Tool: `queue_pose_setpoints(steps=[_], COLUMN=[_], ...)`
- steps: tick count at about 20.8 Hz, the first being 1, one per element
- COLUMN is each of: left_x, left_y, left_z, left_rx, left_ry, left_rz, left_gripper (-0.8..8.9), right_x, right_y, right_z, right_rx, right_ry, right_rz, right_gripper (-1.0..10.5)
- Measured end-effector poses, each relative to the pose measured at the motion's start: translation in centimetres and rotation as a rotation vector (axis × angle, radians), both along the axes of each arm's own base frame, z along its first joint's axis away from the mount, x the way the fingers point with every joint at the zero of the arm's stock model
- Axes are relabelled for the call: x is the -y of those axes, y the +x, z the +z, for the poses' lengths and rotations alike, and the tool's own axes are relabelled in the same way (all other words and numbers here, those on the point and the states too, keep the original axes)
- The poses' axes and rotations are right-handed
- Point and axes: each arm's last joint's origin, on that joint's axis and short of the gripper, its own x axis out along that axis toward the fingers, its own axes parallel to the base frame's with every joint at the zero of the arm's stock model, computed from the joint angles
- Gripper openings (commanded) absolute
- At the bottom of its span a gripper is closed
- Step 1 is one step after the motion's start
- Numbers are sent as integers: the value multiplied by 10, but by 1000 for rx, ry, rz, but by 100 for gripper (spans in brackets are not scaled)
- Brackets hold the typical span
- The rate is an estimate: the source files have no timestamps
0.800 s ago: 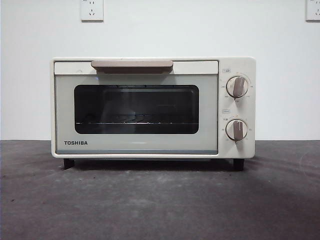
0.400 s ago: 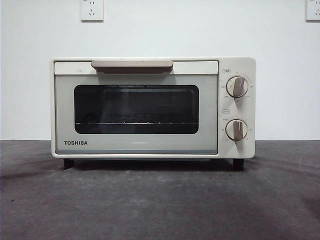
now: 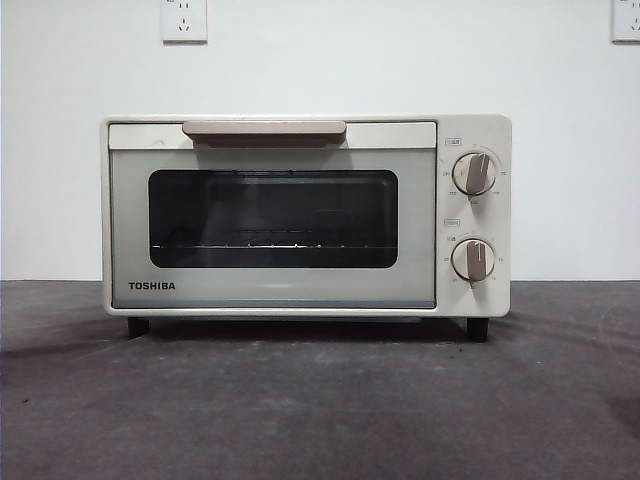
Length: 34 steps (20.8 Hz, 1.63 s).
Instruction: The left arm flap open the oven, the right arm pick bread and place it into oven, the left arm flap close the oven
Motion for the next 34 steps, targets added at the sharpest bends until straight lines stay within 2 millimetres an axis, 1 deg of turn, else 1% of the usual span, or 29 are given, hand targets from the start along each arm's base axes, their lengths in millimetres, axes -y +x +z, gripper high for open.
queue_pose_setpoints(steps=[5,10,11,12,14,16,18,19,20,24,27,30,34], left_x=[6,7,7,7,7,7,8,8,8,8,8,8,8], left_y=[-2,-4,-4,-4,-4,-4,-4,-3,-3,-3,-3,-3,-1], left_z=[-1,0,0,0,0,0,0,1,1,2,2,2,3], left_rx=[42,60,61,61,61,60,67,73,77,88,87,88,103], left_ry=[55,68,68,68,69,69,68,68,67,66,65,63,59], left_rz=[-76,-97,-98,-98,-98,-98,-98,-98,-98,-97,-97,-97,-96], left_gripper=[29,30,31,39,112,267,414,471,500,509,504,500,500], right_x=[-5,-5,-5,-5,-5,-5,-5,-5,-5,-5,-5,-5,-5], right_y=[11,14,14,14,13,14,14,14,14,13,12,15,30], right_z=[-3,-4,-4,-4,-4,-4,-4,-4,-4,-5,-9,-17,-37], right_rx=[-30,-36,-35,-34,-33,-33,-34,-35,-37,-63,-124,-229,-471], right_ry=[-39,-44,-45,-45,-46,-47,-47,-45,-43,-24,-18,-19,-60], right_rz=[54,55,56,55,55,56,55,54,53,45,40,27,-56], right_gripper=[9,12,22,58,173,311,396,423,441,492,497,497,496])
